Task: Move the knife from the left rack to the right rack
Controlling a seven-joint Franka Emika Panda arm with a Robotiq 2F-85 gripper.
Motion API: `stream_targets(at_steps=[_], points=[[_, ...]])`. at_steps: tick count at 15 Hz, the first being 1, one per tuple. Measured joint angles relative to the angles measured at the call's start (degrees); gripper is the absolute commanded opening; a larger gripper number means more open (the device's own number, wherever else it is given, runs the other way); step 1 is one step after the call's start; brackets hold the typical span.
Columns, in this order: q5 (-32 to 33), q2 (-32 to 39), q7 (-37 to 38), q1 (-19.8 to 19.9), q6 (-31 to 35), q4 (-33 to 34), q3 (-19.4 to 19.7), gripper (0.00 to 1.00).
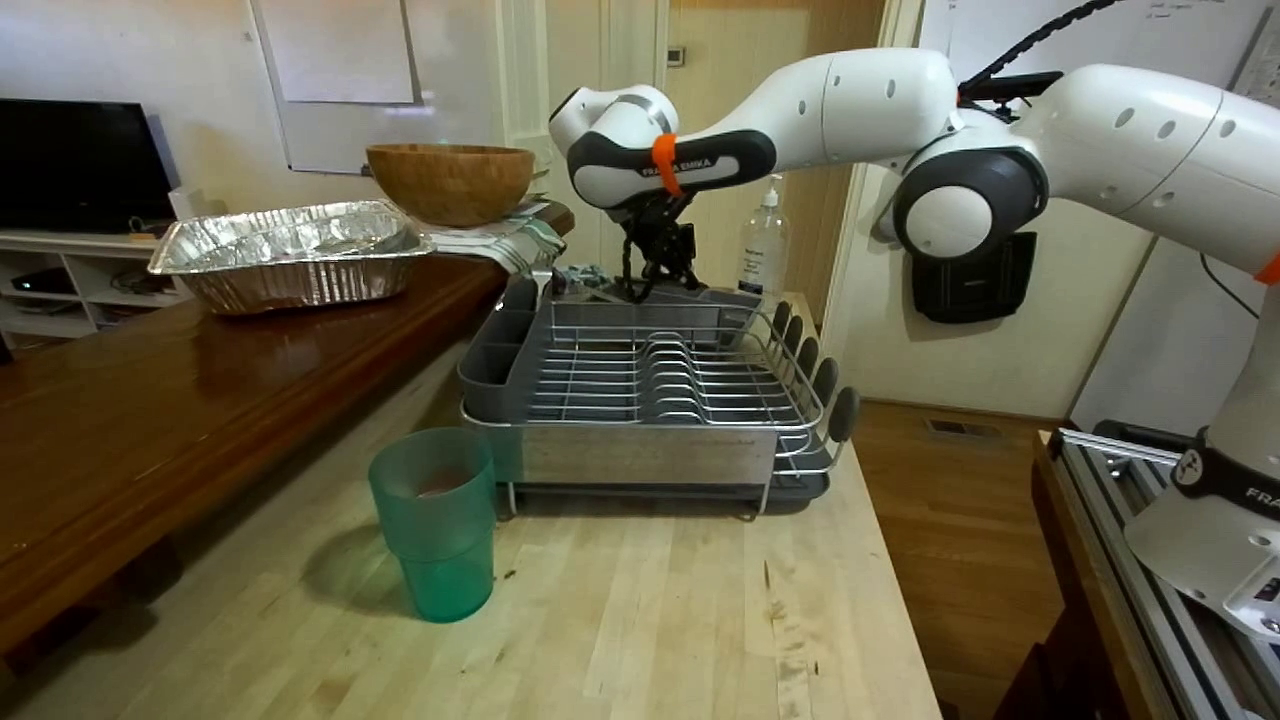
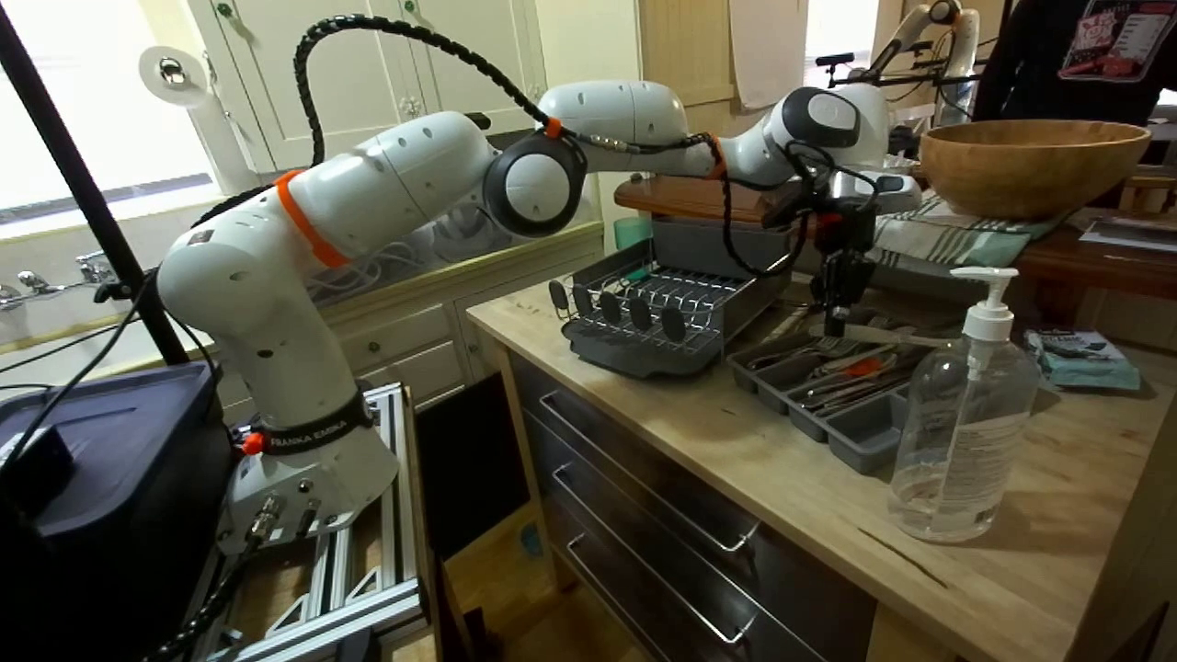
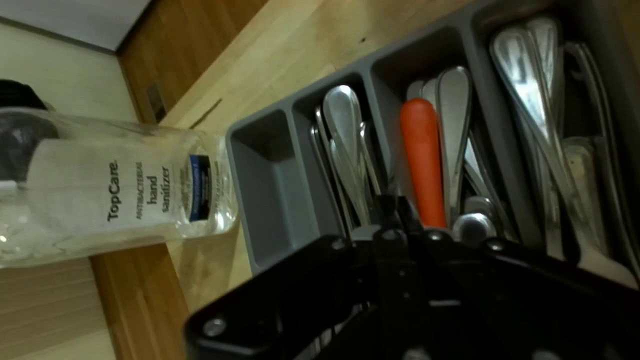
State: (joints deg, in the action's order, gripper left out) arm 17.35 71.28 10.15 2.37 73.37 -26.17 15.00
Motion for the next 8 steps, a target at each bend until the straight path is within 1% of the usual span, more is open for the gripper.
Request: stream_targets(at_steps=[2, 5, 8], points=[[1.8, 0.15, 2.08, -1.69, -4.09, 0.02, 1.27, 0.01], [5.74, 0.34, 1.42, -4.57, -9.09, 0.02, 3.18, 0.01], [9.05, 0.81, -0.96, -6.75, -10.67, 0.02, 4.25, 0.01]])
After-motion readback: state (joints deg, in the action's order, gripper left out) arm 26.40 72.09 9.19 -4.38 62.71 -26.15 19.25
